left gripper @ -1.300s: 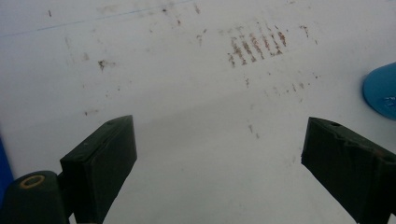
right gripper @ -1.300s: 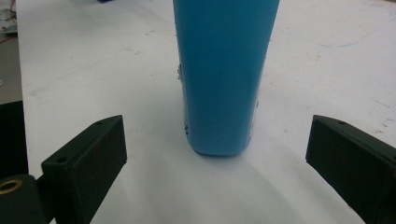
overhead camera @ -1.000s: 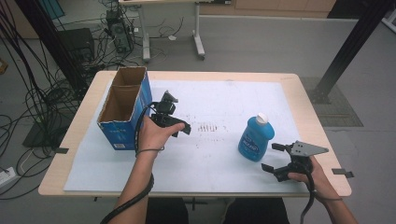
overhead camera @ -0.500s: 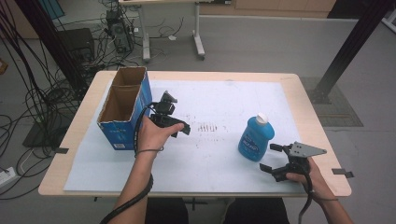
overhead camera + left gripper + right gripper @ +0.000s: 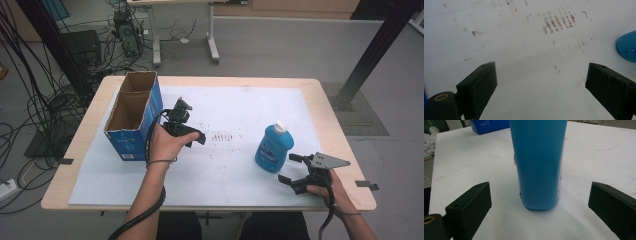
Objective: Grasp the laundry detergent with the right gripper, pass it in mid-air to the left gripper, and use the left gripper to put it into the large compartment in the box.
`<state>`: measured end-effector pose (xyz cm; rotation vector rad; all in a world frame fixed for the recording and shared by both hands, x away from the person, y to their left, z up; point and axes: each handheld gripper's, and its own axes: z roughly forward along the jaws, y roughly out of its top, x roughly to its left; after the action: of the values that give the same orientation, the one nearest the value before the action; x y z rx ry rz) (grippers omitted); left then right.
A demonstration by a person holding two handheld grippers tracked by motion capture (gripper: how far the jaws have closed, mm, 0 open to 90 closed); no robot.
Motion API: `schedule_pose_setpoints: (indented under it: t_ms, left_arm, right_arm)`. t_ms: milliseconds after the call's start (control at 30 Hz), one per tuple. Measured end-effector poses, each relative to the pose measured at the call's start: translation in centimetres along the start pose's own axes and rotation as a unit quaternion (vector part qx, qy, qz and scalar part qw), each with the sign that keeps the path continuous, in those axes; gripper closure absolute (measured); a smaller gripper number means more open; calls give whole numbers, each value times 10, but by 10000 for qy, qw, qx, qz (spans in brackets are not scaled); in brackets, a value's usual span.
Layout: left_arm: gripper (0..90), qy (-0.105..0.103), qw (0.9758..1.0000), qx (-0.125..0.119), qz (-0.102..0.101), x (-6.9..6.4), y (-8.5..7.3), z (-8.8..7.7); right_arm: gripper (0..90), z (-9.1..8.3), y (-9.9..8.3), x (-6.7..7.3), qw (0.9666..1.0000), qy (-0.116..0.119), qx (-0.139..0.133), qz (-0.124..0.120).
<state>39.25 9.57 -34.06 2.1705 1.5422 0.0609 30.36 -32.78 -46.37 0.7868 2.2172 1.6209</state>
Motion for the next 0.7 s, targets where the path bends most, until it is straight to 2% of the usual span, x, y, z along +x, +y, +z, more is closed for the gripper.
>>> schedule_pose_setpoints:
  t_ms: [333, 700]
  left_arm:
    - [106, -3, 10000, 26, 36, -3, 1, 1]
    - [104, 8, 10000, 65, 47, -3, -1, 1]
  right_arm:
    - [42, 0, -2, -1, 10000, 34, -72, 43]
    - [39, 6, 1, -1, 9999, -35, -81, -67]
